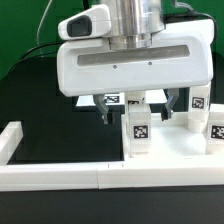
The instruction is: Assemble square table
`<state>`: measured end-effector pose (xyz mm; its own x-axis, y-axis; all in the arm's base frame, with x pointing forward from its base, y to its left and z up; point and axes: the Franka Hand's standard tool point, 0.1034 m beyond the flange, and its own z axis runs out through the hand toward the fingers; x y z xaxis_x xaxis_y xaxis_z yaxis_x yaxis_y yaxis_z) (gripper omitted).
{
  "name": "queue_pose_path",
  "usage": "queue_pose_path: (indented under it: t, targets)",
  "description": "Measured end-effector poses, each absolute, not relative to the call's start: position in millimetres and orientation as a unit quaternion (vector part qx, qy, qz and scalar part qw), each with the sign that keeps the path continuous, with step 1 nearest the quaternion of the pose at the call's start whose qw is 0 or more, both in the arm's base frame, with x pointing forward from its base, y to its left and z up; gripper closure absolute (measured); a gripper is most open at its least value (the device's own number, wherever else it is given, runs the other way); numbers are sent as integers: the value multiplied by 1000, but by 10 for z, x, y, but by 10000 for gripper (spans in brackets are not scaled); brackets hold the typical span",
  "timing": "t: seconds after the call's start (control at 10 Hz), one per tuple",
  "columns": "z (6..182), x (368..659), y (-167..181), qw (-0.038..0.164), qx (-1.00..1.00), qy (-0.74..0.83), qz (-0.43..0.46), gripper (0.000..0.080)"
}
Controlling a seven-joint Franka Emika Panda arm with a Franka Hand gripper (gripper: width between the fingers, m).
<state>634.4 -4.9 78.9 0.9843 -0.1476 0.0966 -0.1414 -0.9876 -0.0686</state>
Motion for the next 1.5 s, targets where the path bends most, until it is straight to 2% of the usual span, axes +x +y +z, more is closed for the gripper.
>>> queue_pose_path:
  t: [0.1,0.2,0.3,0.4,0.7,0.8,0.9,1.1,1.3,1.4,1.5]
  targets:
    - [789,6344,-51,31,-994,86,-50,238]
    - [788,6343,-52,32,-994,96,-50,372]
    - [787,6343,-51,33,-991,121,-49,372]
    - [786,6343,-49,36,-984,170,-47,517]
    - [786,6343,-49,41,-955,292,-43,517]
    - [790,6338,-42,42,-917,394,-39,517]
    - [789,6330,-48,49,-873,485,-31,517]
    - [779,6321,-36,79,-728,681,-4,515]
    - [771,6319,-34,78,-697,713,0,515]
    - [770,6319,-33,78,-706,704,-1,411]
    - [769,6320,-28,78,-720,689,-3,272]
